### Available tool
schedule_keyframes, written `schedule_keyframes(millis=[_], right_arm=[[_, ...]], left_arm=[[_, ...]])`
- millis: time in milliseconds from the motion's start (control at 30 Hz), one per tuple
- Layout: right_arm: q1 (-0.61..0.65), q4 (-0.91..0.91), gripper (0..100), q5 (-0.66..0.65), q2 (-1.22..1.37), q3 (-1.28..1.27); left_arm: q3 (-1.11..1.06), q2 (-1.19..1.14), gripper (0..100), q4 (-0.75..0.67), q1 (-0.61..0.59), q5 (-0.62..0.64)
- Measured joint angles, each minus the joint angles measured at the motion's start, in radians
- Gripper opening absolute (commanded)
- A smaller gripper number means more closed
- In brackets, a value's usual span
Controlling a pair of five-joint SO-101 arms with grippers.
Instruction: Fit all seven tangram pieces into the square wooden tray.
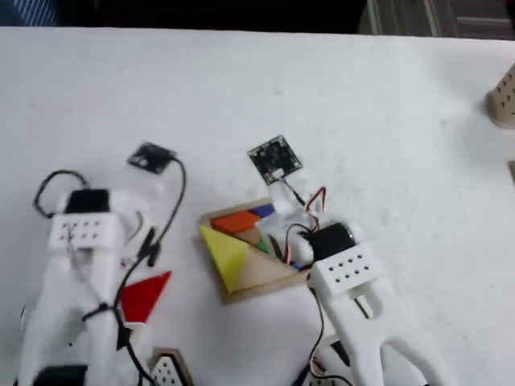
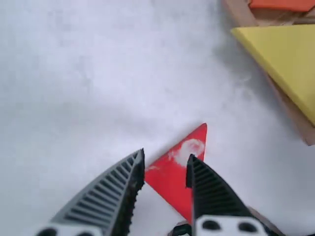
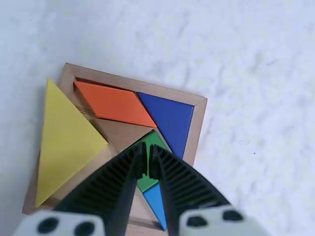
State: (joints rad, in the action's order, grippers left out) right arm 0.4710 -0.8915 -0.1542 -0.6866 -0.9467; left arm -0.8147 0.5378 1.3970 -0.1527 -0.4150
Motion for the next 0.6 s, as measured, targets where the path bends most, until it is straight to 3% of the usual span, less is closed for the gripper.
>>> schedule_keyframes(millis=[167, 267, 433, 533, 600], right_arm=[[0.0, 0.0, 1.8, 0.0, 0.0, 0.0], [0.0, 0.0, 1.8, 0.0, 0.0, 0.0], [0.0, 0.0, 1.8, 0.0, 0.0, 0.0], [0.0, 0.0, 1.8, 0.0, 0.0, 0.0], [0.0, 0.0, 1.8, 0.0, 0.0, 0.0]], left_arm=[[0.002, 0.103, 11, 0.095, -0.092, -0.009], [0.002, 0.103, 12, 0.164, -0.098, -0.137], [-0.054, 0.008, 11, 0.14, -0.1, -0.325], [-0.1, -0.075, 2, 0.123, -0.1, -0.459], [-0.138, -0.114, 3, 0.121, -0.1, -0.549]])
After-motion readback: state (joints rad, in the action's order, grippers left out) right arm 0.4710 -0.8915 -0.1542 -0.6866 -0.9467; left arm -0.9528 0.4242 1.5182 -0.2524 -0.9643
